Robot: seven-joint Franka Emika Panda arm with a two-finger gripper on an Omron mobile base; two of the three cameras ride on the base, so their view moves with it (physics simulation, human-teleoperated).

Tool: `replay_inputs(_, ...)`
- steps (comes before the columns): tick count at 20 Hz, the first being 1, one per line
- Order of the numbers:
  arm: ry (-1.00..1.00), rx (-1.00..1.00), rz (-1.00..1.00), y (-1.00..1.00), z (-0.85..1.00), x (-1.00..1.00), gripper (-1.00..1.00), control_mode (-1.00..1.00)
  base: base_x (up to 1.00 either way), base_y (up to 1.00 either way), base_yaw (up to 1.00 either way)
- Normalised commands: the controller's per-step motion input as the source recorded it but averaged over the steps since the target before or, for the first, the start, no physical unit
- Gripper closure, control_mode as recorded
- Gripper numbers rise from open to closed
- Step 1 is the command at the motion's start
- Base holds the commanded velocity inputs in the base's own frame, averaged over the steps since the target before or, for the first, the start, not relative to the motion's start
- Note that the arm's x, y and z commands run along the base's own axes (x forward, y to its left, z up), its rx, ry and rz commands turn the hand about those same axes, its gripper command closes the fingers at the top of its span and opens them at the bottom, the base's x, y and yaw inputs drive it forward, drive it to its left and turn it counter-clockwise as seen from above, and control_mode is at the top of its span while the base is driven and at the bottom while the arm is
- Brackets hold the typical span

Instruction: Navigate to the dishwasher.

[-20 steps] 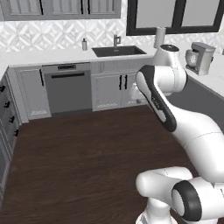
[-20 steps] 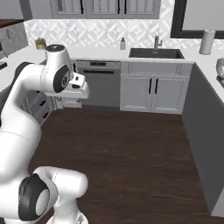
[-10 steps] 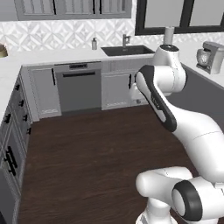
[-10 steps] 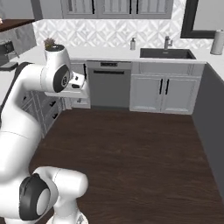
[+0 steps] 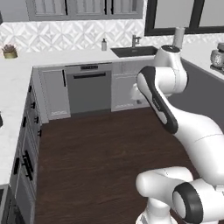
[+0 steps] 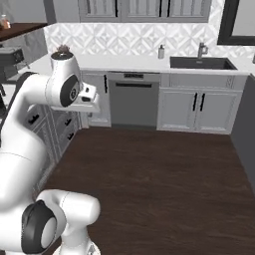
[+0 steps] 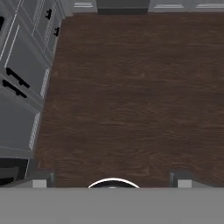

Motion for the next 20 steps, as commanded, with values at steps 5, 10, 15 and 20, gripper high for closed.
replay_inputs(5, 0.0, 0.0, 0.0, 0.0, 0.0, 0.0, -1.0, 1.0, 1.0, 0.4, 0.0)
replay_inputs(10, 0.0, 0.0, 0.0, 0.0, 0.0, 0.0, -1.0, 1.0, 1.0, 0.05, 0.0)
replay_inputs(15, 0.0, 0.0, 0.0, 0.0, 0.0, 0.0, -1.0, 1.0, 1.0, 0.02, 0.0)
replay_inputs(20, 0.0, 0.0, 0.0, 0.0, 0.0, 0.0, -1.0, 1.0, 1.0, 0.07, 0.0)
